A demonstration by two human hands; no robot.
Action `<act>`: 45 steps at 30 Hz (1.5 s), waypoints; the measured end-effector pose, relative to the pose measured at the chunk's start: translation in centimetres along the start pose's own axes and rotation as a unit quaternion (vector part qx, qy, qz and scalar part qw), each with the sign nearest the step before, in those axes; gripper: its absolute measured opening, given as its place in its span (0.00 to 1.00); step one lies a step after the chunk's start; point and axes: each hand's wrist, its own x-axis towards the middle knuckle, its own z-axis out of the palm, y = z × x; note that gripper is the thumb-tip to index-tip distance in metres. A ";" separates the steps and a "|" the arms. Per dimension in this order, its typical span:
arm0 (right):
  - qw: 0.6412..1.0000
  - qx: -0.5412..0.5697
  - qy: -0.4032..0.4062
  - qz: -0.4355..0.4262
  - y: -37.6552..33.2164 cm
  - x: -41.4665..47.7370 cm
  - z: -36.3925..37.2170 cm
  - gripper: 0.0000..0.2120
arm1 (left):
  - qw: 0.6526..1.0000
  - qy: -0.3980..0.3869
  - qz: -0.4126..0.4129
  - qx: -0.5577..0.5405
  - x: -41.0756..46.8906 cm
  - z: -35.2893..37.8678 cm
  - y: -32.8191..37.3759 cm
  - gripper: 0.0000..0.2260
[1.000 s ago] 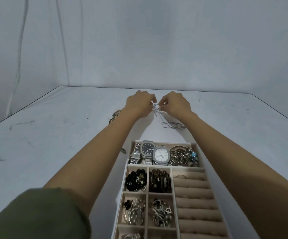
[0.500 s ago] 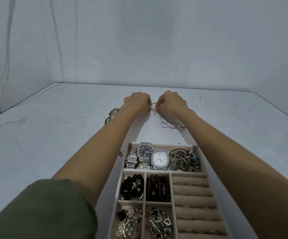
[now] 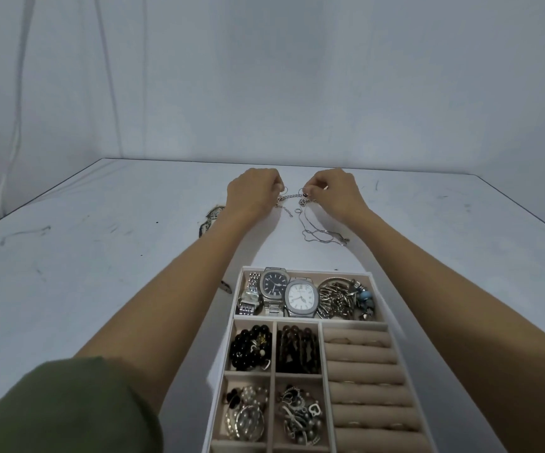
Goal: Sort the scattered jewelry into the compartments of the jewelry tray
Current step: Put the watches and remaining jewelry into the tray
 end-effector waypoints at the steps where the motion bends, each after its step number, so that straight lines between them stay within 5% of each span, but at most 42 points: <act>1: 1.000 0.018 0.011 0.004 0.1 -0.3 -0.3 0.07 | 1.000 0.004 -0.002 -0.010 -0.2 -0.2 0.0 0.12; 10: 0.983 0.174 0.055 0.030 0.1 -5.8 -2.8 0.05 | 0.989 0.022 0.030 -0.145 -4.9 -2.6 -0.1 0.07; 23: 0.937 0.347 0.017 0.031 -3.5 -16.5 -5.4 0.05 | 0.942 -0.001 0.084 -0.325 -15.3 -7.8 3.1 0.03; 37: 0.958 0.286 0.030 -0.018 -5.3 -26.8 -8.8 0.02 | 0.888 -0.136 0.118 -0.424 -22.1 -9.2 4.7 0.05; 45: 0.973 0.231 0.004 -0.019 -4.7 -31.0 -9.7 0.02 | 0.882 -0.120 0.126 -0.437 -25.1 -9.6 5.1 0.06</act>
